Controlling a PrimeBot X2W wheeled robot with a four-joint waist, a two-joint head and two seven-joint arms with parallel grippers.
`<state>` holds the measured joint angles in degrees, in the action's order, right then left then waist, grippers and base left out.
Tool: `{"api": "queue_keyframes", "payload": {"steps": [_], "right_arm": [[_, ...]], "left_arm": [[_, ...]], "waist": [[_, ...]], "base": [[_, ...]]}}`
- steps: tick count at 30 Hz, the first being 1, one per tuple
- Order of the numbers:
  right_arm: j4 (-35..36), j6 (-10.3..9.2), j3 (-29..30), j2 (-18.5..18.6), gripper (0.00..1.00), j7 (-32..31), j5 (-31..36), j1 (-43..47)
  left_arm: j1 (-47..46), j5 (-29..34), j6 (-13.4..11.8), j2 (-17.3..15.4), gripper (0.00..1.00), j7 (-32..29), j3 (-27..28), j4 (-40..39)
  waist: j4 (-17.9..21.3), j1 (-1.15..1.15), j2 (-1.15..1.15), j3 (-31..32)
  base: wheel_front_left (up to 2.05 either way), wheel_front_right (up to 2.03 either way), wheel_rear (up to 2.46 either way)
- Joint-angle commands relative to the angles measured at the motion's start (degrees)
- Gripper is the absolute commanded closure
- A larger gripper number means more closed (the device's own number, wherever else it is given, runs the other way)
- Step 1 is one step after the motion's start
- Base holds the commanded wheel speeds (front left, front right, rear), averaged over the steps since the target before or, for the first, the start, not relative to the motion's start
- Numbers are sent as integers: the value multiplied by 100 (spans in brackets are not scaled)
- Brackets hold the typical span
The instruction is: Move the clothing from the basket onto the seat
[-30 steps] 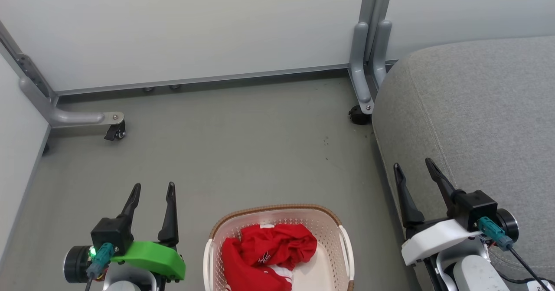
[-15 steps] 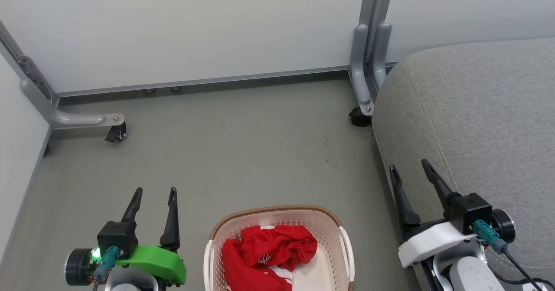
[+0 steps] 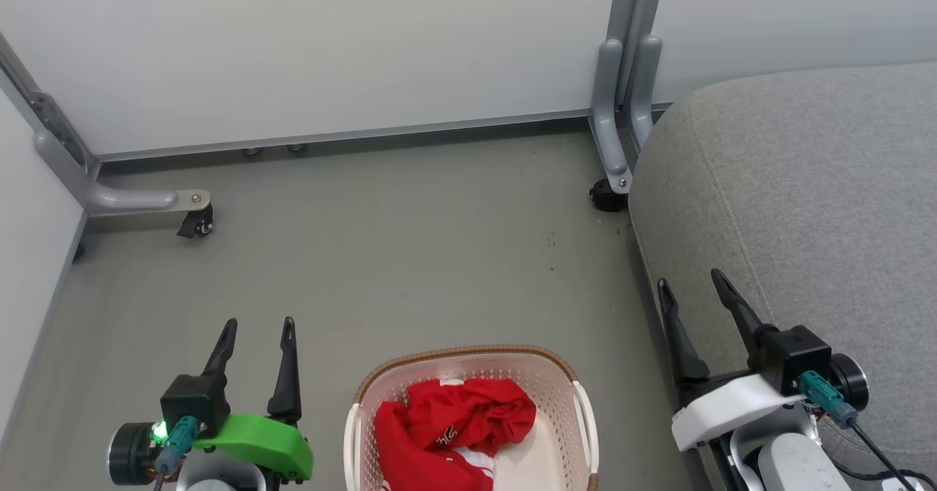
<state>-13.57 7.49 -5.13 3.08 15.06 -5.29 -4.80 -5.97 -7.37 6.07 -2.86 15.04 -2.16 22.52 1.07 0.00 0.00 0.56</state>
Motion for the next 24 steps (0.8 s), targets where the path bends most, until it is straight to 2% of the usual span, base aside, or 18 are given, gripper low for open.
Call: {"api": "queue_keyframes", "payload": {"steps": [1, 6, 14, 24], "right_arm": [[-11, 0, -5, 14, 0, 17, -27, 8], [63, 0, 20, 17, 0, 17, -28, -104], [310, 0, 2, 79, 0, 17, -92, -509], [708, 0, -157, 58, 0, 17, -168, -1153]], "left_arm": [[-19, -3, -6, -7, 0, 20, -9, -9], [-282, -9, 23, -9, 0, 20, -240, 74], [-1065, 37, -64, -10, 0, 11, -1036, 573], [-2312, 196, -269, -15, 0, 9, -2323, 2227]], "waist": [[1, 0, 0, -10], [18, 0, 0, -176], [202, 0, 0, -980], [689, 0, 0, -2247]], "base": [[0, 0, 0], [0, 0, 0], [0, 0, 0], [0, 0, 0]]}}
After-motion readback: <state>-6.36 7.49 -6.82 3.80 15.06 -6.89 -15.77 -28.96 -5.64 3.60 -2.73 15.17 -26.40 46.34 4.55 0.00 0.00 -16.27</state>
